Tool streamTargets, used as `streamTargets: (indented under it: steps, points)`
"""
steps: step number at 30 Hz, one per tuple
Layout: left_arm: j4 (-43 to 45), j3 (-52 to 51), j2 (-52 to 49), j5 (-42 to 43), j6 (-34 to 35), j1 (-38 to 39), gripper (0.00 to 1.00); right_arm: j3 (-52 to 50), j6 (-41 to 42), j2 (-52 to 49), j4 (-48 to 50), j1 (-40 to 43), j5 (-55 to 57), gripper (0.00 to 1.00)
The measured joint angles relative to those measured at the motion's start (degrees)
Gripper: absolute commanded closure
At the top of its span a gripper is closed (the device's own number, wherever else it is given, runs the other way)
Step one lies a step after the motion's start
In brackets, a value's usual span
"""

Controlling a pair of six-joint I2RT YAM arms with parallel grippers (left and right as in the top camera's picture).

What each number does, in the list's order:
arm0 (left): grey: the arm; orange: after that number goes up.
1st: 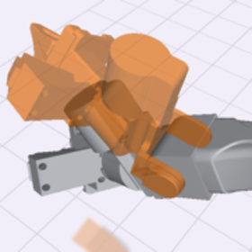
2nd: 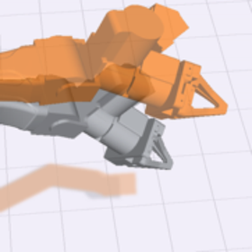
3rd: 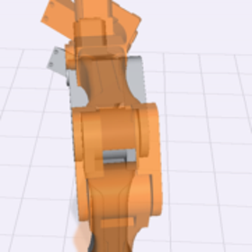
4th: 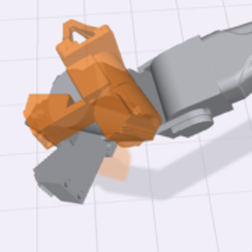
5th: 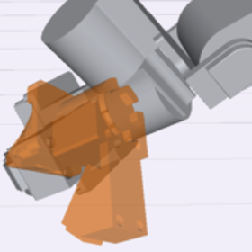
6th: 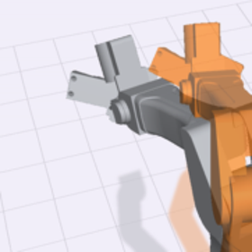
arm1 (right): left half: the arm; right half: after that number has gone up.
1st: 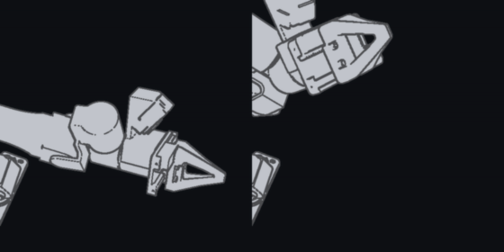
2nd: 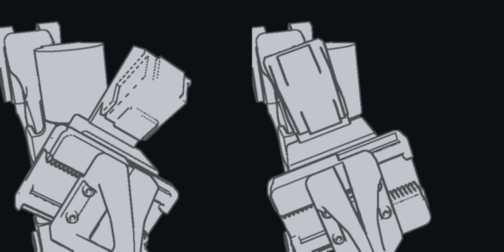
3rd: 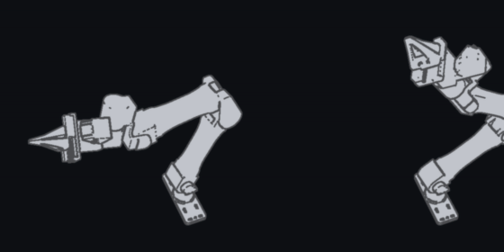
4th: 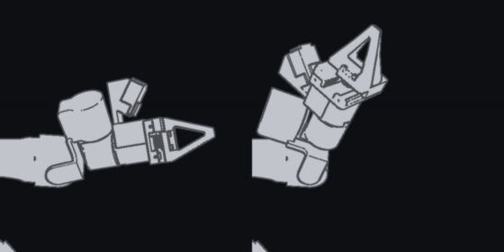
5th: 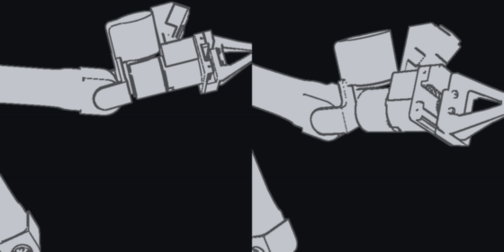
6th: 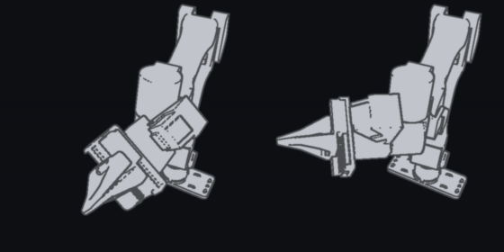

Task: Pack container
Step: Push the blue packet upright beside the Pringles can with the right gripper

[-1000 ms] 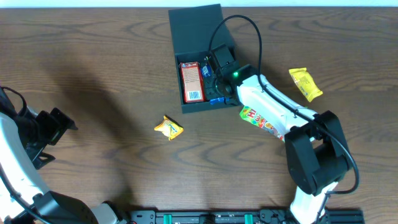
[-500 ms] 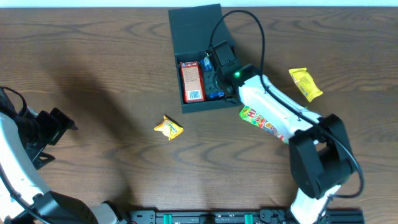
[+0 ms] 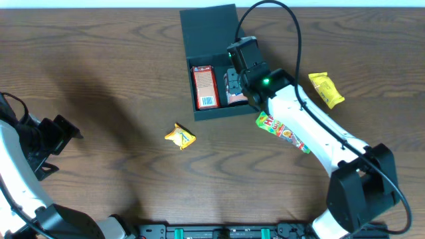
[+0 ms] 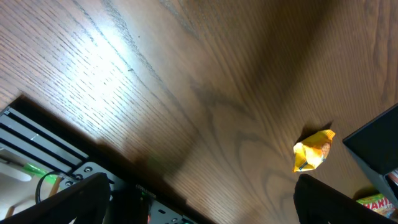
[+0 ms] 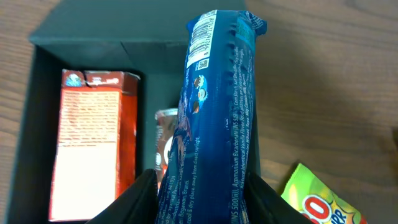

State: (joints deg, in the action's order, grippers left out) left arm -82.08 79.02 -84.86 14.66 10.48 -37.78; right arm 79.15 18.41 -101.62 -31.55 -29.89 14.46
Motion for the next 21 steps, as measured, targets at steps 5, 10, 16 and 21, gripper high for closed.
streamTargets:
  steps: [5, 10, 16, 21]
  points:
    - [0.0, 0.0, 0.0, 0.0, 0.0, 0.0, 0.05, -5.62, 0.0, 0.02, 1.62, 0.0, 0.61, 0.7]
    - [0.0, 0.0, 0.0, -0.02, 0.0, 0.0, 0.05, -10.69, -0.02, 0.02, 3.96, 0.02, 0.85, 0.65]
    - [0.0, 0.0, 0.0, 0.0, 0.0, 0.0, 0.05, -14.12, -1.38, 0.44, 9.4, 0.39, 3.08, 0.6]
    - [0.0, 0.0, 0.0, 0.0, 0.0, 0.0, 0.05, -15.1, -2.21, 0.44, 13.03, 0.7, 3.87, 0.66]
